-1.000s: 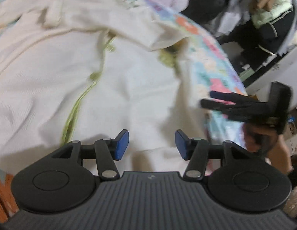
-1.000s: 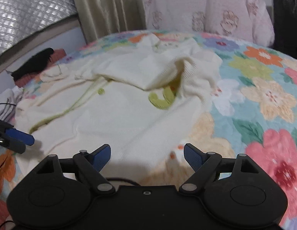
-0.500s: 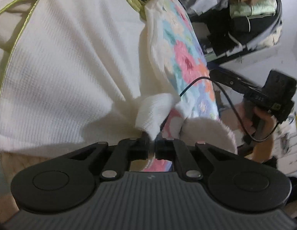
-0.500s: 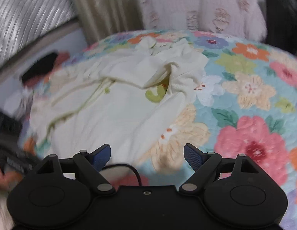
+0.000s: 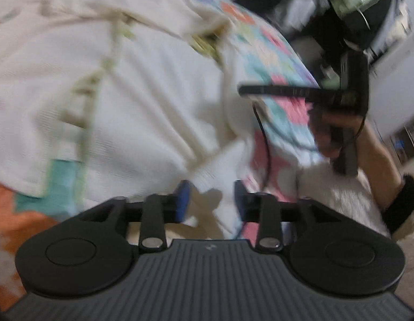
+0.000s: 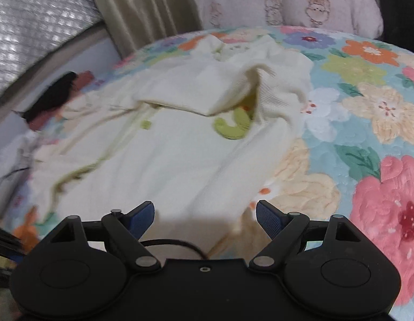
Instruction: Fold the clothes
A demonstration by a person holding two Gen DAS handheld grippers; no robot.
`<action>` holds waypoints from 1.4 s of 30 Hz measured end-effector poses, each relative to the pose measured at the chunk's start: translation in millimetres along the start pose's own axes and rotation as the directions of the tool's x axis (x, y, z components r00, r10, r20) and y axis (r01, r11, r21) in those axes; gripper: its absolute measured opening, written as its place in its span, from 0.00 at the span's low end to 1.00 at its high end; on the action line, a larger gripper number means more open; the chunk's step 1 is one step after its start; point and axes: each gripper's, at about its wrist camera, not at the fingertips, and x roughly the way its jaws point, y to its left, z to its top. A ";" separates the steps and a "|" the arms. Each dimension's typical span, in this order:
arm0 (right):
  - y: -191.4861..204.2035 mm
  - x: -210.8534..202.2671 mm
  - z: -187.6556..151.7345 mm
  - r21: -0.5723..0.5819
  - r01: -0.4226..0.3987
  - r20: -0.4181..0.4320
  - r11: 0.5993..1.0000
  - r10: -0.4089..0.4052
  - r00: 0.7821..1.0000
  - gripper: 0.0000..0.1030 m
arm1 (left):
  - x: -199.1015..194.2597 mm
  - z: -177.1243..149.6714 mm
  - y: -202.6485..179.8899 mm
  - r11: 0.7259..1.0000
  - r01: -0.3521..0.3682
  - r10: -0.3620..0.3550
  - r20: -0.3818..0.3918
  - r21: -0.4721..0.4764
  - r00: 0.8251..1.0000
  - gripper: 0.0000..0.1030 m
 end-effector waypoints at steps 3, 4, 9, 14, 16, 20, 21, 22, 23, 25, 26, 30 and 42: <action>-3.9 18.8 6.1 -0.010 0.032 0.012 0.999 -0.032 0.999 0.78 | -29.2 0.8 24.1 0.995 -0.077 0.081 0.061 -0.066 0.995 0.40; -6.5 25.3 7.0 -0.006 0.022 0.007 1.000 -0.022 1.000 0.46 | -38.0 1.0 33.0 0.990 -0.109 0.116 0.081 -0.091 0.990 0.40; -6.7 0.6 -0.6 -0.029 0.135 0.055 0.990 -0.134 0.990 0.06 | -101.9 -2.9 97.4 0.904 -0.279 0.358 0.217 -0.324 0.908 0.51; 6.8 -16.6 -1.0 -0.111 0.288 0.086 0.951 -0.279 0.956 0.05 | -128.2 -7.6 152.9 0.725 -0.414 0.597 0.202 -0.551 0.777 0.51; 20.6 -20.9 -2.3 -0.190 0.383 0.107 0.904 -0.369 0.923 0.05 | -143.9 -11.0 159.9 0.651 -0.499 0.689 0.170 -0.572 0.705 0.51; 23.1 -53.9 0.6 -0.157 0.352 0.182 0.923 -0.324 0.929 0.08 | -182.2 -9.6 159.0 0.524 -0.702 0.835 0.126 -0.483 0.537 0.51; 23.1 -63.9 1.2 -0.139 0.301 0.205 0.943 -0.270 0.941 0.13 | -195.7 -10.9 160.7 0.524 -0.710 0.837 0.130 -0.471 0.531 0.51; 24.2 -73.2 2.1 -0.131 0.224 0.219 0.966 -0.192 0.957 0.21 | -208.3 -11.9 161.9 0.526 -0.715 0.838 0.135 -0.461 0.529 0.51; 26.7 -80.4 2.5 -0.135 0.145 0.229 0.980 -0.111 0.967 0.26 | -216.1 -11.4 160.4 0.543 -0.699 0.826 0.145 -0.465 0.544 0.51; 34.7 -90.7 0.5 -0.164 0.024 0.247 0.986 0.018 0.969 0.34 | -228.4 -9.6 151.7 0.544 -0.721 0.829 0.141 -0.429 0.542 0.51; 40.1 -95.8 -1.6 -0.191 -0.031 0.250 0.981 0.079 0.965 0.35 | -234.9 -9.5 144.4 0.523 -0.765 0.848 0.139 -0.376 0.511 0.51; 65.9 -101.0 -8.7 -0.300 -0.134 0.187 0.945 0.196 0.963 0.41 | -267.1 -18.8 131.7 0.478 -0.829 0.877 0.111 -0.290 0.467 0.52; 138.1 -18.4 -60.1 -0.489 -0.171 -0.191 0.855 0.087 0.978 0.56 | -148.3 2.9 194.1 0.791 -0.405 0.540 0.213 -0.458 0.814 0.52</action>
